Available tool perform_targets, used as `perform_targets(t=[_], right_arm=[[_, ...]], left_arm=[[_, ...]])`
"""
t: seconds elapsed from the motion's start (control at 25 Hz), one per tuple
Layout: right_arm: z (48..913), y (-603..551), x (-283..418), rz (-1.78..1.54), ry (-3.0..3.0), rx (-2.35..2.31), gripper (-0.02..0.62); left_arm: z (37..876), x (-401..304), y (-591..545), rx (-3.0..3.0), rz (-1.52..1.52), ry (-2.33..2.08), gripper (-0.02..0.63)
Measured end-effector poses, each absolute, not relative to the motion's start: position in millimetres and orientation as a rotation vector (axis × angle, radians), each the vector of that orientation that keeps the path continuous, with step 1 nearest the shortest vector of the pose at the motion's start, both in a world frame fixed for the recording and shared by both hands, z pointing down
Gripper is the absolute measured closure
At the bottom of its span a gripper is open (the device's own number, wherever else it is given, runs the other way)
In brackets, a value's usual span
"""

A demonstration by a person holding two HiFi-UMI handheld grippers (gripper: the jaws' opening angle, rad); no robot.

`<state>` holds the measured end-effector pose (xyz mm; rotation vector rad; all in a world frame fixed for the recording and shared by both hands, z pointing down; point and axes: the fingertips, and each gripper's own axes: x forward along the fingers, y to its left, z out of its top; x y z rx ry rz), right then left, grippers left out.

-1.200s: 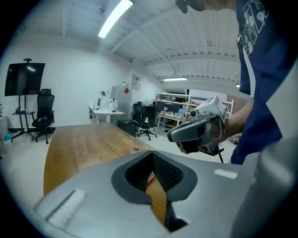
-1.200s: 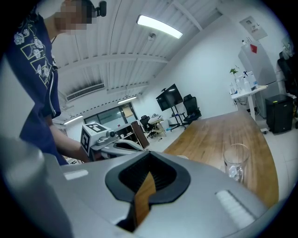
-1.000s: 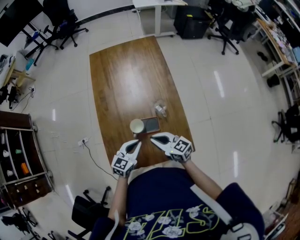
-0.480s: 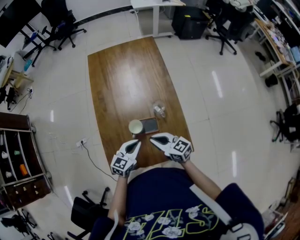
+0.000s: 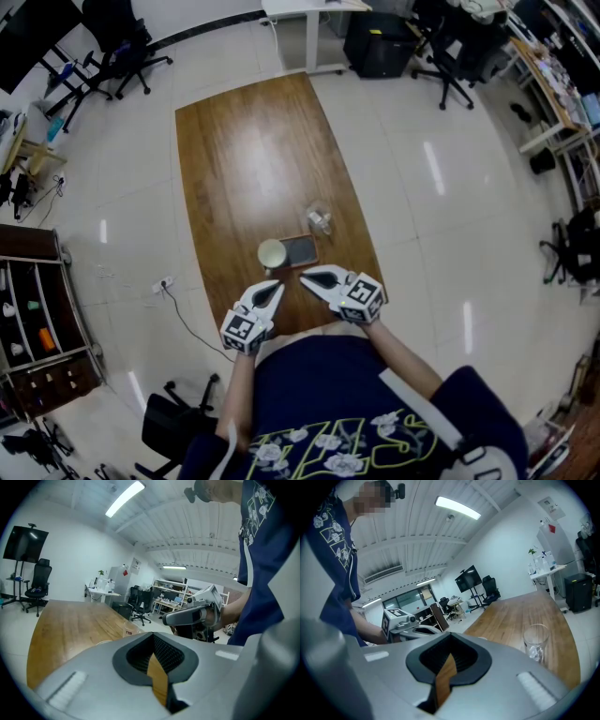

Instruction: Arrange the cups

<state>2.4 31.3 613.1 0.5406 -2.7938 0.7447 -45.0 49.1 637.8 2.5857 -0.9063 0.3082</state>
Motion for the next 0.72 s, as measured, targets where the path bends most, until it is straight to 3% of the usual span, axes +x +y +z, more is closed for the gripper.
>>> perform_targets(t=[0.72], right_arm=[[613,15,7,0.671,-2.804,0.599,0.598]], left_arm=[[633,-35,49,2.639,0.366,-0.888,0.603]])
